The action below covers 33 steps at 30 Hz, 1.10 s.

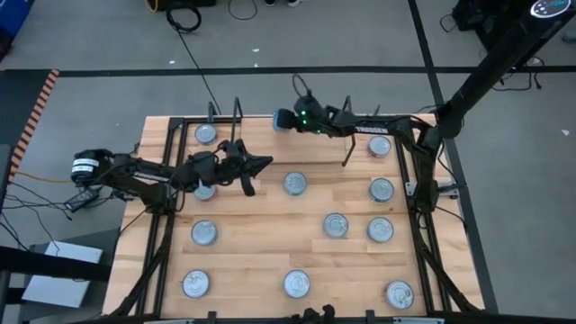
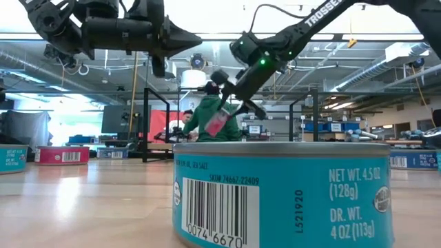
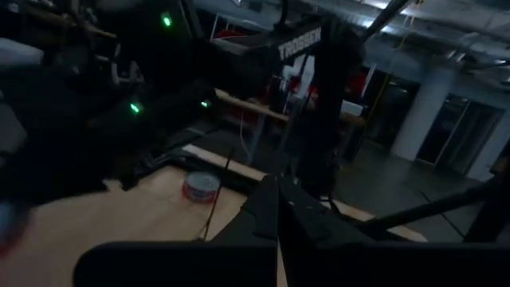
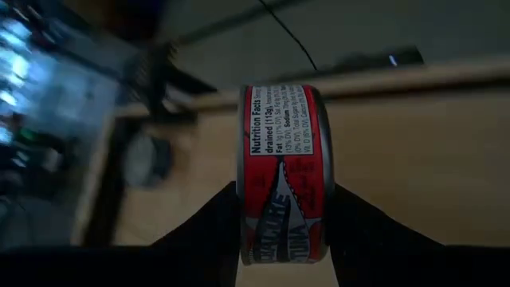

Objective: Stack canned seafood by type on shelf
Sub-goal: Put the center red tuna can on the shelf

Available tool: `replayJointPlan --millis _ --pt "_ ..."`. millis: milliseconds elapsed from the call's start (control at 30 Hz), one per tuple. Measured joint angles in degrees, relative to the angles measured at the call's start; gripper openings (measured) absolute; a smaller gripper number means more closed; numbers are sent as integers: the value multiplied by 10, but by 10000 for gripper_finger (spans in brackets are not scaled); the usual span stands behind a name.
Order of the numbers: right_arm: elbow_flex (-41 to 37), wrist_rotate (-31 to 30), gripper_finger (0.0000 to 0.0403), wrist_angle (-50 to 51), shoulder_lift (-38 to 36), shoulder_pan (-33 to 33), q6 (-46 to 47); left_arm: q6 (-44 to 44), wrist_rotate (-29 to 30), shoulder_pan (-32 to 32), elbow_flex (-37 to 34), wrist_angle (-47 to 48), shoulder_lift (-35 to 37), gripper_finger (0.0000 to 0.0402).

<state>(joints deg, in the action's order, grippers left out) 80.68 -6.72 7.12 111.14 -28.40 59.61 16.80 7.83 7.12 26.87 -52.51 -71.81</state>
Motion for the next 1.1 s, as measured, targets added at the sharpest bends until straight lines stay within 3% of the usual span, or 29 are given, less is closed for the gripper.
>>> replayJointPlan --millis 167,467,767,1100 --pt "1 45 147 71 0 1 -25 2 -21 8 0 0 1 1" --pt "3 53 147 109 -2 1 -46 1 -25 8 0 12 1 1" --pt "0 68 259 154 1 -10 -62 3 -24 8 0 13 1 1" --pt "2 64 268 174 -19 -19 -116 18 -24 8 0 17 1 1"
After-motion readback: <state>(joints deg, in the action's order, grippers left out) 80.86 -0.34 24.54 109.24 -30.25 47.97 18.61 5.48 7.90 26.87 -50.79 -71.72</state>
